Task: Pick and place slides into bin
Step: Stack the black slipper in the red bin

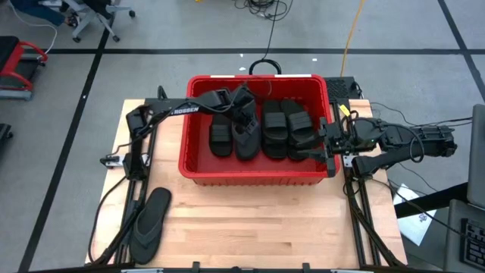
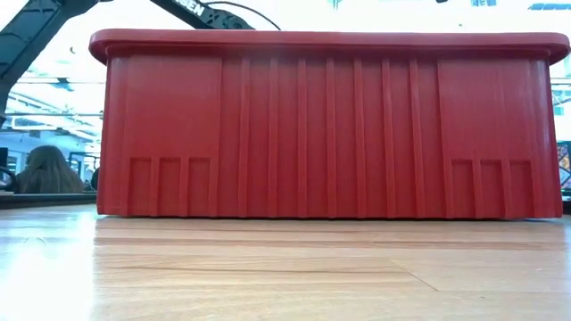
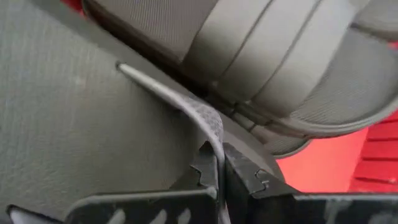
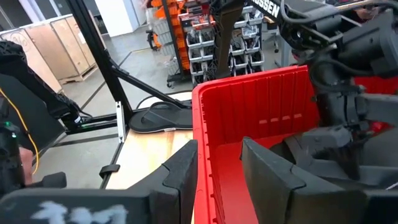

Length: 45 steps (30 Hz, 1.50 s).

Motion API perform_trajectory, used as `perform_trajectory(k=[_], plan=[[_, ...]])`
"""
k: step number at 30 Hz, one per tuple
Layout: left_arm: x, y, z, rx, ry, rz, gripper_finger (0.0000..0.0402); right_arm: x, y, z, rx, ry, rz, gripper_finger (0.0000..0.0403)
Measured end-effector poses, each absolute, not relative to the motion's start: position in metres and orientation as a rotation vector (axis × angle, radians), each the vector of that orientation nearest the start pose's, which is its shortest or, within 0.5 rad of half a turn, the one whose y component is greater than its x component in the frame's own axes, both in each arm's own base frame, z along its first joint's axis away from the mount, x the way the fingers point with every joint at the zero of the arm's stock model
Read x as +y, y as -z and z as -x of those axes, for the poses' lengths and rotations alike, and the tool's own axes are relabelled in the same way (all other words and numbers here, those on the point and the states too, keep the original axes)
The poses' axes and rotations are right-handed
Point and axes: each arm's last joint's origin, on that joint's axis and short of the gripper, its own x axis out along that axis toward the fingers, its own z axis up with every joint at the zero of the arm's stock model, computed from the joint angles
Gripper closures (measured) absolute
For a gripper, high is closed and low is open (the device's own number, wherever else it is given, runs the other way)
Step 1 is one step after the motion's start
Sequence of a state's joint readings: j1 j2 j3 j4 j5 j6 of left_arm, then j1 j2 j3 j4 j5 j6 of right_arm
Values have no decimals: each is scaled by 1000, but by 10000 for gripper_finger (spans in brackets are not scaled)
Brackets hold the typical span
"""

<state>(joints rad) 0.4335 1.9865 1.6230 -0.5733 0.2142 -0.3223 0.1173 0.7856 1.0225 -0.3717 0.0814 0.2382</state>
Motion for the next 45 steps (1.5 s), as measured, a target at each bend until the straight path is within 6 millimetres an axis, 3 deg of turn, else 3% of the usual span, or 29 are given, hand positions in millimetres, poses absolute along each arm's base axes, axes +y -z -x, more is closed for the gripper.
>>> perform_trajectory(k=[8,18,23,35,45], plan=[[174,-219,-403,899,-315,597,395,16,-393,-152,138,-19,-234,289],[173,-220,-406,876,-314,605,312,16,-393,-152,138,-19,-228,289],[173,-220,-406,872,-311,598,291,16,-393,-152,138,-19,-228,289],[167,-229,-411,831,-227,508,288,16,-392,-152,146,-22,-184,289],[171,-245,-415,785,-259,492,288,16,-392,-152,146,-24,-182,289]])
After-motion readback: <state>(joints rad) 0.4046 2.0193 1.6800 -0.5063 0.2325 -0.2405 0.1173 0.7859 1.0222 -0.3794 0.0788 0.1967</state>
